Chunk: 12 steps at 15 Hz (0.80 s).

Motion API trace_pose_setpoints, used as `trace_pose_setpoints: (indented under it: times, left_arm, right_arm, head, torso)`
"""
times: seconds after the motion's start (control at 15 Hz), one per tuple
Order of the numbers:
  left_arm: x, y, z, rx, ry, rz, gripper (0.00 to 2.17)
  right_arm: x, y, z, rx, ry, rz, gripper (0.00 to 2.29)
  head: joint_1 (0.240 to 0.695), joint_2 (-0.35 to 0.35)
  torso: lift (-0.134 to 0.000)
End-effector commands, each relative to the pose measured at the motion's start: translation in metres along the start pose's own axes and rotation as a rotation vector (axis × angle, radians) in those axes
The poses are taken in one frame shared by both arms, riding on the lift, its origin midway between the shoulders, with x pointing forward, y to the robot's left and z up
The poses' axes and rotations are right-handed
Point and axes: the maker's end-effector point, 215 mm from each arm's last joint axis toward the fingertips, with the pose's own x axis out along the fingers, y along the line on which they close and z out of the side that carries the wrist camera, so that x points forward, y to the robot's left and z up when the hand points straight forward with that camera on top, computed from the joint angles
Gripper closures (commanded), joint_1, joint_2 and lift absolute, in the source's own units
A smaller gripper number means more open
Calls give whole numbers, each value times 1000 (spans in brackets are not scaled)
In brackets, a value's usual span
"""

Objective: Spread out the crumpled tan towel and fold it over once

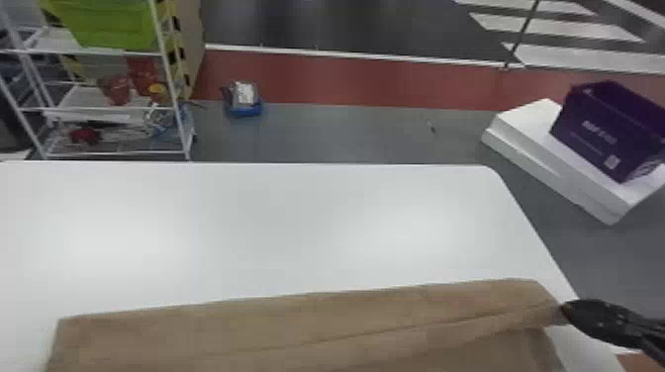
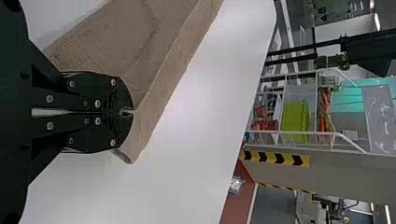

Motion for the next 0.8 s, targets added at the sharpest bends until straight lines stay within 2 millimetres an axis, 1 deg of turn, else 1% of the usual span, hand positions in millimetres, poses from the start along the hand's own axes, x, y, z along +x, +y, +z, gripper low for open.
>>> trace_pose_setpoints:
  times: [0.0,0.07,0.2,0.27,0.33,0.47,0.53,0.6,0.67,0.73]
  left_arm:
    - [-4,3,-17,-13,33,14,161]
    - [-6,7,-26,-15,51,26,120]
    - [-10,17,-35,-12,57,52,137]
    - [-14,22,-30,-3,42,63,137]
    - [-17,24,-25,-5,25,68,140]
    - [-25,26,-6,-20,-35,77,151]
    - [-26,23,5,-26,-69,71,154]
    - [-28,22,12,-39,-96,66,154]
    - [-30,22,18,-53,-121,63,157]
    - [-30,23,24,-68,-145,63,161]
  right_arm:
    - [-12,-2,-12,8,10,-16,873]
    - [-21,-2,-15,-7,5,-28,481]
    - [-39,-8,-15,-12,-35,-62,215]
    - [-50,-11,-10,-13,-71,-78,107]
    - [-56,-13,-6,-9,-94,-90,83]
    - [-66,-14,4,-10,-127,-106,76]
    - [-69,-12,9,-6,-148,-114,76]
    - [-72,-11,13,25,-167,-121,76]
    - [-74,-9,15,95,-187,-118,97]
    - [-73,-5,17,125,-193,-113,107]
  head:
    - [695,-145]
    - [695,-157]
    - [695,-170]
    - [695,-177]
    - [695,-187]
    - [695,-195]
    - [695,-196]
    - [695,-197]
    - [695,-197]
    - [695,-197]
  torso:
    - [-124]
    - [-124]
    - [-124]
    - [-124]
    - [-124]
    - [-124]
    - [-124]
    - [-124]
    - [-124]
    - [-124]
